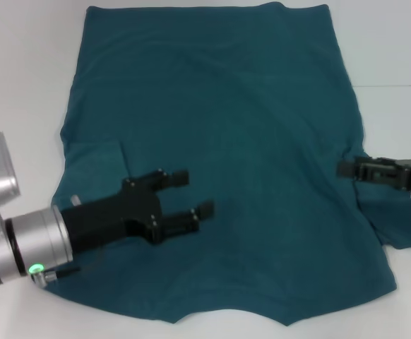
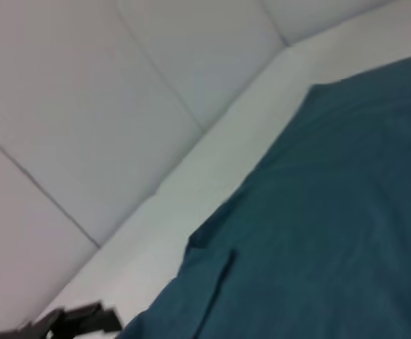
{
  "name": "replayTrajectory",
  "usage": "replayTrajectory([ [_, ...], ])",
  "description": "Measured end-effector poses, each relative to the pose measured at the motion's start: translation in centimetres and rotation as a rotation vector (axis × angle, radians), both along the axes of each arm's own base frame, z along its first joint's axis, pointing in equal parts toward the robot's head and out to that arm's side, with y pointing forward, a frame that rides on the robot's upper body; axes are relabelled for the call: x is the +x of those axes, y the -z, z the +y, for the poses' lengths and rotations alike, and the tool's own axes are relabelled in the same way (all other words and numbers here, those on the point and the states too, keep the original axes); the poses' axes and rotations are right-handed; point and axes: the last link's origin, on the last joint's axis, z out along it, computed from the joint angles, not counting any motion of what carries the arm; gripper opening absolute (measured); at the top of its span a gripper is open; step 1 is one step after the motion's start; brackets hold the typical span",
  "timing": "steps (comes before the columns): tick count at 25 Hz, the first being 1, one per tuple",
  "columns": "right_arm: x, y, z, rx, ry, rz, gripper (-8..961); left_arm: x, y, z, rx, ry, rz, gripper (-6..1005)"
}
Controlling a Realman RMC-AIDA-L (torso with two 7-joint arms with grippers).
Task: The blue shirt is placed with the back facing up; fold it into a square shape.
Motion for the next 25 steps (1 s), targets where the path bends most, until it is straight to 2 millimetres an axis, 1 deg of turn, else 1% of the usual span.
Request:
replayTrajectory([
  [5,0.9,-1.0,0.3,0.005,0.104,0.015,925,0.0,0.5,-0.3,-0.029,0.045,0.059,808],
  [9,1.8,-1.3,0.5,0.019,0.201,0.029,924,-0.3,0.7,-0.4,-0.049,0.068,0.109,809],
  [16,3.7,-2.1,0.3,0.044,0.340,0.037,913,-0.3,0.7,-0.4,-0.049,0.069,0.117,810],
  [20,5.1,-2.7,-0.1,0.073,0.413,0.026,906,-0.4,0.6,-0.4,-0.046,0.062,0.112,811],
  [25,6.5,-2.5,-0.5,0.053,0.487,-0.027,897,-0.3,0.5,-0.4,-0.050,0.061,0.105,812],
])
